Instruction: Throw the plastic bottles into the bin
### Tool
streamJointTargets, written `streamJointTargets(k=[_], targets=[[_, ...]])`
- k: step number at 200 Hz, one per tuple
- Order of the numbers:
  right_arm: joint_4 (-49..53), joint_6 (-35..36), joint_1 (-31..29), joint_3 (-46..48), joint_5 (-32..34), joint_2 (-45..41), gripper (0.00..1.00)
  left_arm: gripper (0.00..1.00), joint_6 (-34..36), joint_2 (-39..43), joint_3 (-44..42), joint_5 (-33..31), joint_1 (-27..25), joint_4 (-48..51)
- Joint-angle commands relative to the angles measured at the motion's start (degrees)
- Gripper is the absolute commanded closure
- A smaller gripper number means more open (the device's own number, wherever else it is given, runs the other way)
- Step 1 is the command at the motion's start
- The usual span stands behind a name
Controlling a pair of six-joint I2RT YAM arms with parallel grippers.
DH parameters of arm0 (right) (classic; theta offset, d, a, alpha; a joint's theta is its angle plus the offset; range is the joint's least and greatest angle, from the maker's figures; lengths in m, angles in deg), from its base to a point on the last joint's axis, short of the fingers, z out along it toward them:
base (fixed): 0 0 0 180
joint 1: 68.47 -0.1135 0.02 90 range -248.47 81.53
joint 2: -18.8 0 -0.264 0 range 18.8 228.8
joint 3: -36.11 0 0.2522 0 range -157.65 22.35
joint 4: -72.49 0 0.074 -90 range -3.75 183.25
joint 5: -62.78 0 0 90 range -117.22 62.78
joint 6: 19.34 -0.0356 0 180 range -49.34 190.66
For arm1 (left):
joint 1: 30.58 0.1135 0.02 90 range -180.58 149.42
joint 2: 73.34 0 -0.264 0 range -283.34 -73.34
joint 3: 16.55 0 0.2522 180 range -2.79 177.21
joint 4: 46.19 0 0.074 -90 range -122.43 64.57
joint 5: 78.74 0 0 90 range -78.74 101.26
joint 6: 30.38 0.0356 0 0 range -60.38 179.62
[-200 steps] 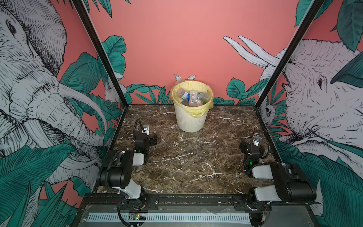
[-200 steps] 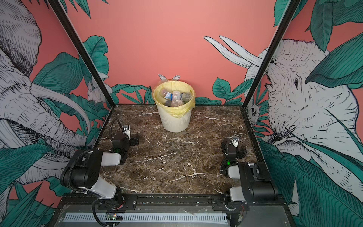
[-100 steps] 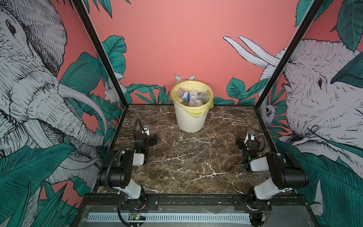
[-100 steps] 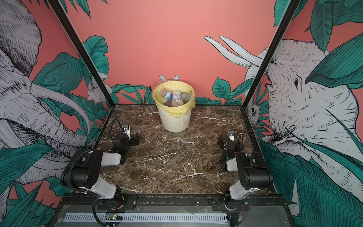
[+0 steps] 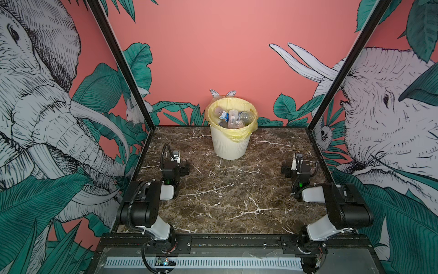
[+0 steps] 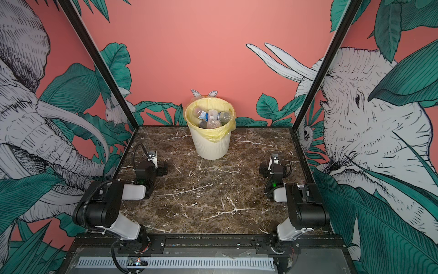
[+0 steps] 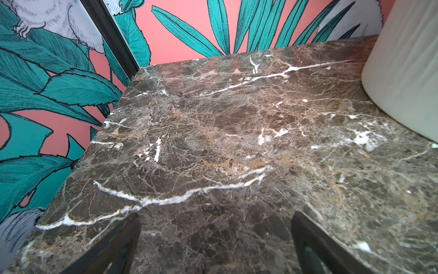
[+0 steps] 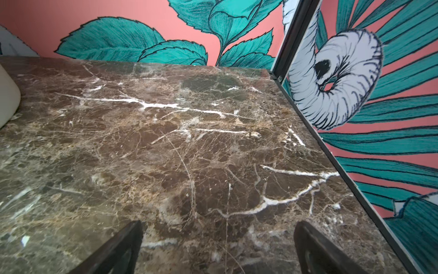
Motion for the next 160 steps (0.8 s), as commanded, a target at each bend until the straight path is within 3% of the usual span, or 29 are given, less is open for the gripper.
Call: streamJointTargets(k=[1, 160], targets=[[-1.10, 0.82, -0.04, -0.34, -1.09, -0.59, 0.01, 0.00, 0.83, 0.96, -0.60, 0.46, 0.30, -1.47], [-0.56, 1.43, -0.18, -0.64, -2.29, -0.59, 0.01, 0.00, 0.79, 0.96, -0.61, 0.51, 0.27, -1.41]])
